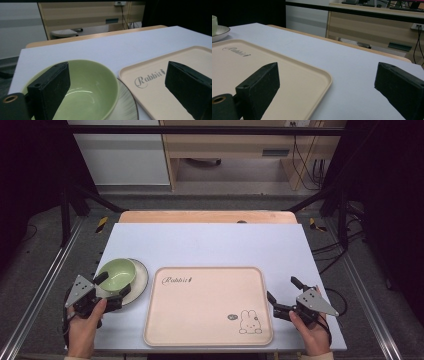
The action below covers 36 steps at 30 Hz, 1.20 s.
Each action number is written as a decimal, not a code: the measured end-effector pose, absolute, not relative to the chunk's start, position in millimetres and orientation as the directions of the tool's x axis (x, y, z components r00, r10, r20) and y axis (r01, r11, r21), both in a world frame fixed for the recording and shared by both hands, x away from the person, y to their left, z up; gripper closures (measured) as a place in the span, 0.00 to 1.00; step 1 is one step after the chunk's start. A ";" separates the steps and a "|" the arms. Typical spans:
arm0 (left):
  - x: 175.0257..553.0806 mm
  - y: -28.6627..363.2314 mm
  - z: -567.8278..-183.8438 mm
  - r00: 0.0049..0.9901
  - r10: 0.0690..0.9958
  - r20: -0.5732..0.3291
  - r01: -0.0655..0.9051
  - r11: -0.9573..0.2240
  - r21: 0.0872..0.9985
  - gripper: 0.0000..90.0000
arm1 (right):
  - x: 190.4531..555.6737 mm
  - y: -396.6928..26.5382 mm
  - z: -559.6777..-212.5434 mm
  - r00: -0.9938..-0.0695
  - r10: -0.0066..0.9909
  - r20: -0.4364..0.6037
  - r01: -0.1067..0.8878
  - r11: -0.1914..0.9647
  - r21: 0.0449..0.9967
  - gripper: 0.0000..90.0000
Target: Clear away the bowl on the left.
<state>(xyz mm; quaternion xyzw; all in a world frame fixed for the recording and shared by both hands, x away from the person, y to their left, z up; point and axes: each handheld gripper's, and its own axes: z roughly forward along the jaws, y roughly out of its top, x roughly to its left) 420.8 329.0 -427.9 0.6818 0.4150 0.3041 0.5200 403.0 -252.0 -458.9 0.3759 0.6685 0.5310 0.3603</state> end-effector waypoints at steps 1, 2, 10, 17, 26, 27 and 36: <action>422.6 329.7 -426.2 0.468 0.883 -0.015 0.259 -0.121 0.958 0.07 | 403.0 -252.2 -458.8 -0.457 0.886 -0.084 0.119 0.154 0.981 0.07; 424.4 330.6 -424.4 0.467 0.884 -0.003 0.270 -0.139 0.953 0.07 | 403.0 -252.5 -458.8 -0.456 0.886 -0.085 0.121 0.156 0.980 0.07; 440.5 336.3 -407.7 0.458 0.888 0.048 0.330 -0.220 0.918 0.07 | 402.1 -252.2 -457.3 -0.457 0.885 -0.094 0.114 0.162 0.980 0.07; 449.3 343.9 -397.9 0.423 0.904 0.063 0.359 -0.232 0.904 0.08 | 402.1 -252.4 -457.1 -0.456 0.885 -0.096 0.112 0.164 0.980 0.07; 466.8 361.6 -399.0 0.348 0.937 0.002 0.424 -0.159 0.892 0.11 | 401.7 -250.2 -456.7 -0.462 0.881 -0.102 0.112 0.172 0.979 0.07; 466.8 361.6 -399.0 0.348 0.937 0.002 0.424 -0.159 0.892 0.11 | 401.7 -250.2 -456.7 -0.462 0.881 -0.102 0.112 0.172 0.979 0.07; 480.6 371.3 -410.7 0.278 0.960 0.016 0.509 -0.162 0.845 0.20 | 400.8 -250.9 -455.6 -0.462 0.881 -0.101 0.109 0.169 0.980 0.07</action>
